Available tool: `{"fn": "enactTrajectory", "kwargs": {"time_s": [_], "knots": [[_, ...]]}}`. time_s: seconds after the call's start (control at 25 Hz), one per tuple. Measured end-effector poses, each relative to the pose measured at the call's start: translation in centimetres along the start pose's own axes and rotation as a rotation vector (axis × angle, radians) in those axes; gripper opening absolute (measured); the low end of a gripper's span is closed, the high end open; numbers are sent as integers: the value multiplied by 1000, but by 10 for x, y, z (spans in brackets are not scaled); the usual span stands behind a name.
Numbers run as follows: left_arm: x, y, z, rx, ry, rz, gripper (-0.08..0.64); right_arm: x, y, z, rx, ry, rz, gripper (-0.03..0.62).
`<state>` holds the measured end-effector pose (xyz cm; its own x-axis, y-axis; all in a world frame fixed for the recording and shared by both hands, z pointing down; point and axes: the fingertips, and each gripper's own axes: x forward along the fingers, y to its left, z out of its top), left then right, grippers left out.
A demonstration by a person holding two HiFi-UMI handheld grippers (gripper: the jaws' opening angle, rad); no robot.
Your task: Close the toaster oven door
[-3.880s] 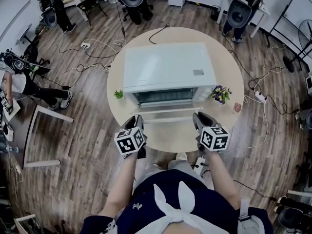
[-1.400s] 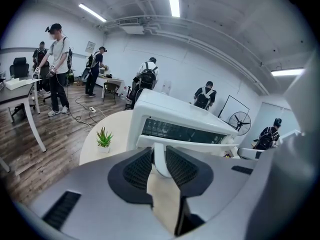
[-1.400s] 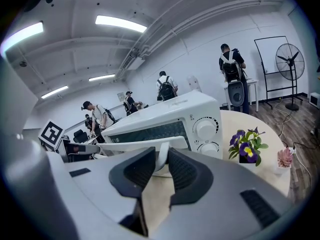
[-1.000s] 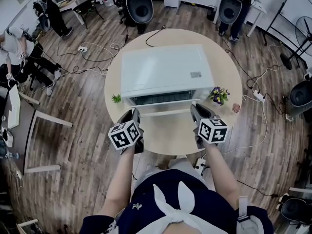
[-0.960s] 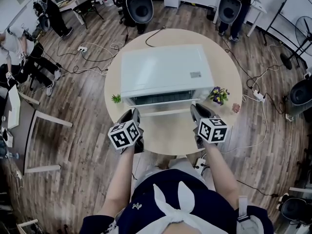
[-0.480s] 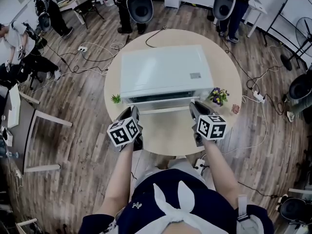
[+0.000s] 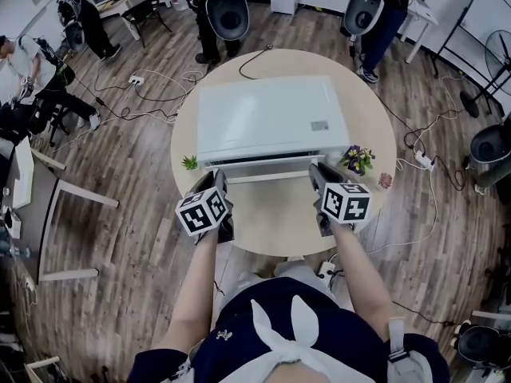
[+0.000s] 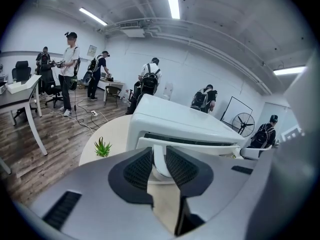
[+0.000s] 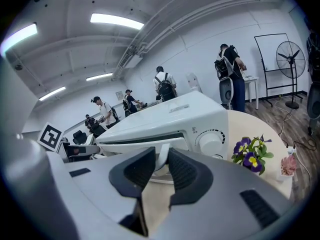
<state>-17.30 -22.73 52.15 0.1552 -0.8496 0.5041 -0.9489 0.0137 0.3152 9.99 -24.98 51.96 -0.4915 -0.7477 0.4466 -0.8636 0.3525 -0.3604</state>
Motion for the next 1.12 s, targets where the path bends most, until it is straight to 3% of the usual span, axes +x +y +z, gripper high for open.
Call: {"fn": "enactTrajectory", "kwargs": {"time_s": [1.12], "knots": [[8,-1,14,19,-82,46,91,12,-4,13,29,17,44,94]]}}
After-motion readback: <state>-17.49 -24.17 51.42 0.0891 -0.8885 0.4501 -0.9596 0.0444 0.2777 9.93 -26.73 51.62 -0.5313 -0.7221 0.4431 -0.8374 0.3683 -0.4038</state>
